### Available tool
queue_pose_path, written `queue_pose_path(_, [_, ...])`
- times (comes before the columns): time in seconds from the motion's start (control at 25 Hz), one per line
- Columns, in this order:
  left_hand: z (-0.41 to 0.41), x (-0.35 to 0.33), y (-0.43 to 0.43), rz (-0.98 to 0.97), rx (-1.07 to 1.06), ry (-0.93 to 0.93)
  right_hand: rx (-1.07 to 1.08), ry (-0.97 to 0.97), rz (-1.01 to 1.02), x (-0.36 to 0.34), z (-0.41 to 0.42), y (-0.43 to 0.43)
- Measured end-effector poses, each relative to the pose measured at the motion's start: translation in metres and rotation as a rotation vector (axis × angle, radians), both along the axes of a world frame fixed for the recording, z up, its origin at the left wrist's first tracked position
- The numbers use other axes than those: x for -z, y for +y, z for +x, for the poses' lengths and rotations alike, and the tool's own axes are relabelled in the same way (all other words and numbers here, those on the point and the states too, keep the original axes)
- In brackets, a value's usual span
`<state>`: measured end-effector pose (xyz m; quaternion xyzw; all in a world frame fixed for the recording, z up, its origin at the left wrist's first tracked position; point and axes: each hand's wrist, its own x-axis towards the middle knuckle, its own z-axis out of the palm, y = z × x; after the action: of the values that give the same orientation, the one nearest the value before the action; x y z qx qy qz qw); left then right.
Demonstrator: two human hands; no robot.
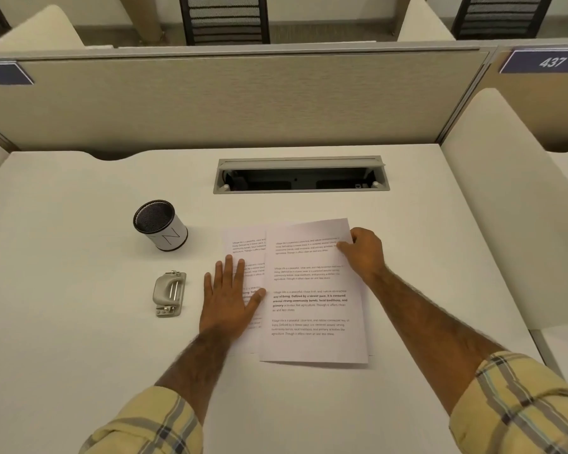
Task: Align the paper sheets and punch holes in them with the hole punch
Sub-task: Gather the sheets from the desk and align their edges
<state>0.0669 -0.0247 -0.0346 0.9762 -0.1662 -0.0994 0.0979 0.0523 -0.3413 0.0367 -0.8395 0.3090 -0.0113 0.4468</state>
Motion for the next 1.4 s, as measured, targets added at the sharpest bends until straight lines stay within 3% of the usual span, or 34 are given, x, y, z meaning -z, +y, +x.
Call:
queue_pose_path(0.12, [-0.004, 0.004, -0.002, 0.009, 0.003, -0.013, -0.214, 0.103, -0.335, 0.015, 0.005, -0.006])
queue_pose_path(0.2, [-0.003, 0.005, -0.003, 0.013, -0.004, -0.004, -0.350, 0.226, -0.456, 0.024, 0.004, -0.007])
queue_pose_path(0.4, [-0.004, 0.003, -0.002, 0.011, 0.003, -0.010, -0.416, 0.201, -0.524, 0.035, -0.006, 0.000])
queue_pose_path(0.6, [-0.004, 0.003, -0.003, 0.004, 0.004, -0.004, -0.391, 0.150, -0.466, 0.037, -0.013, 0.010])
queue_pose_path(0.92, [-0.004, -0.001, -0.004, 0.027, 0.004, 0.006, -0.474, 0.326, -0.550, 0.042, -0.015, -0.006])
queue_pose_path(1.2, [-0.005, 0.000, -0.005, 0.035, 0.000, 0.006, -0.294, 0.166, -0.412, 0.025, -0.019, 0.007])
queue_pose_path(1.4, [-0.012, -0.005, -0.011, 0.004, -0.010, 0.029, 0.158, -0.034, 0.065, 0.015, -0.033, 0.007])
